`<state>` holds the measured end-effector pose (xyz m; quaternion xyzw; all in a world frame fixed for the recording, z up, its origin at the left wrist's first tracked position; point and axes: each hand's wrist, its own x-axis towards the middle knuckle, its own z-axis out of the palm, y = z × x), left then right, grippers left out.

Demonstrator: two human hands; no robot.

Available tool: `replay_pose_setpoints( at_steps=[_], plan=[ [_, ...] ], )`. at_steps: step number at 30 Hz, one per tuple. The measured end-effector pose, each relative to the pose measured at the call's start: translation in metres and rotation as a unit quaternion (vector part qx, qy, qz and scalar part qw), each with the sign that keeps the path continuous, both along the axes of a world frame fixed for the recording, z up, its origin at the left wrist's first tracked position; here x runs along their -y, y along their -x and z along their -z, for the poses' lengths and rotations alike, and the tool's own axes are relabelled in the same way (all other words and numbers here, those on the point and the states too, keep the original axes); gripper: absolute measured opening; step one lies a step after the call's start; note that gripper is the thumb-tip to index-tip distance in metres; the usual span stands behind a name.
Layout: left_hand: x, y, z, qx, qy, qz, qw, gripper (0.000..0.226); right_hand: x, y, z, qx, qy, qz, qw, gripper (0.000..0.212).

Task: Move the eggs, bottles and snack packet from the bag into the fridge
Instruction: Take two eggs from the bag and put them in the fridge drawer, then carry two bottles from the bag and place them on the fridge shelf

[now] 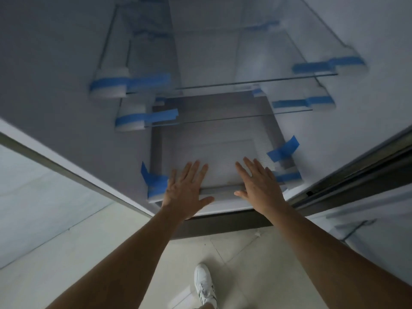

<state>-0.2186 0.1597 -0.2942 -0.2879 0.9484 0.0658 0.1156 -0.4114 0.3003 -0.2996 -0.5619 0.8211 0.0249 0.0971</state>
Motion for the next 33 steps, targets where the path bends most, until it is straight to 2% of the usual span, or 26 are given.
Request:
replay_pose_setpoints(
  at_steps=[4, 8, 16, 22, 28, 33],
  plan=[
    [-0.026, -0.004, -0.029, -0.047, -0.011, -0.043, 0.998, 0.09, -0.016, -0.012, -0.027, 0.033, 0.016, 0.003, 0.999, 0.083],
    [-0.054, -0.01, -0.065, -0.085, 0.001, -0.042, 0.996, 0.084, -0.034, -0.025, -0.061, 0.033, 0.077, 0.012, 0.996, 0.073],
    [-0.082, -0.016, -0.137, -0.182, 0.053, -0.025, 0.981, 0.079, -0.061, -0.041, -0.145, -0.032, 0.212, 0.001, 0.977, 0.067],
    [-0.104, -0.029, -0.178, -0.264, 0.135, 0.003, 0.955, 0.069, -0.086, -0.048, -0.189, -0.082, 0.252, -0.014, 0.964, 0.064],
    [-0.126, -0.038, -0.191, -0.238, 0.12, 0.02, 0.964, 0.069, -0.115, -0.055, -0.191, -0.078, 0.272, 0.003, 0.959, 0.06],
    [-0.145, -0.027, -0.187, -0.247, 0.096, 0.062, 0.962, 0.067, -0.148, -0.062, -0.182, -0.075, 0.256, 0.06, 0.962, 0.062]
  ],
)
